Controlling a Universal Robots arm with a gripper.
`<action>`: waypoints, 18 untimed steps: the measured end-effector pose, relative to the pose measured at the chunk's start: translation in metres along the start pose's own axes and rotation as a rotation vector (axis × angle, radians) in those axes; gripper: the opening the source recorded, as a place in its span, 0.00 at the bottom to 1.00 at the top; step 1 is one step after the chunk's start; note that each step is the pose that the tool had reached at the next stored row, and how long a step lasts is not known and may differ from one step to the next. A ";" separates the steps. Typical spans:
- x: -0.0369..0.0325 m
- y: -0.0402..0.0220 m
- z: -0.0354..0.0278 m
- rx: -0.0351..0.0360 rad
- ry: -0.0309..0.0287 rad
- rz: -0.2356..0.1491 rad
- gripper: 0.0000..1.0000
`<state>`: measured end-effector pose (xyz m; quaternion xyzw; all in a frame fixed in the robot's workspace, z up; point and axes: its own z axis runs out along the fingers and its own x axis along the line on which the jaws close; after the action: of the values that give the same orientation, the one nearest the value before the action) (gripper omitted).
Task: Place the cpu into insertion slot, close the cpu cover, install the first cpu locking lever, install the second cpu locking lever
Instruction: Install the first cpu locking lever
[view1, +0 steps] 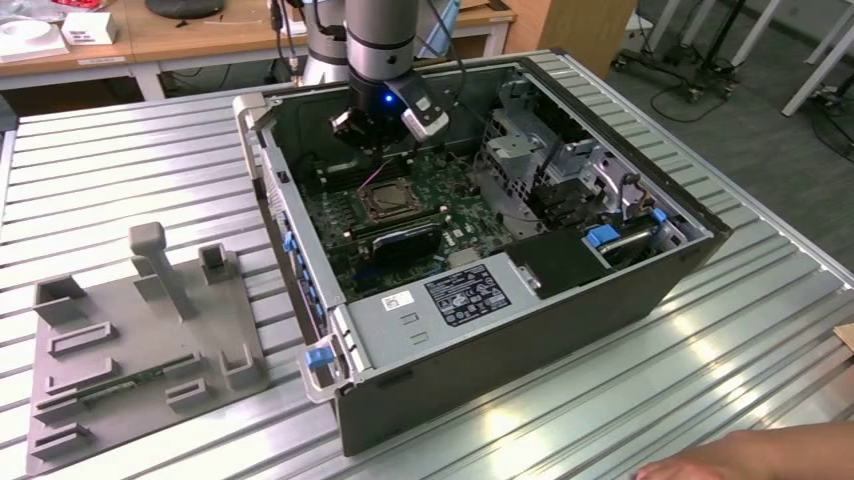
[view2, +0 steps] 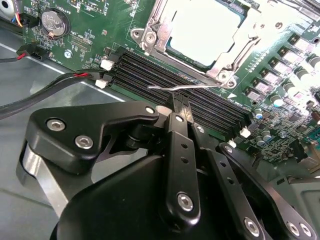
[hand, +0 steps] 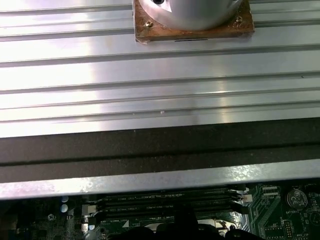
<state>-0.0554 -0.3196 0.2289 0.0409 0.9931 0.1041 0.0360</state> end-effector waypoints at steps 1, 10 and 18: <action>0.0000 0.0000 0.0000 0.0000 0.0000 0.000 0.10; 0.0007 -0.0001 0.0000 0.0012 -0.0079 0.037 0.10; 0.0016 -0.0006 0.0000 0.0054 -0.0226 0.106 0.10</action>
<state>-0.0570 -0.3201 0.2287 0.0946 0.9893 0.1027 0.0415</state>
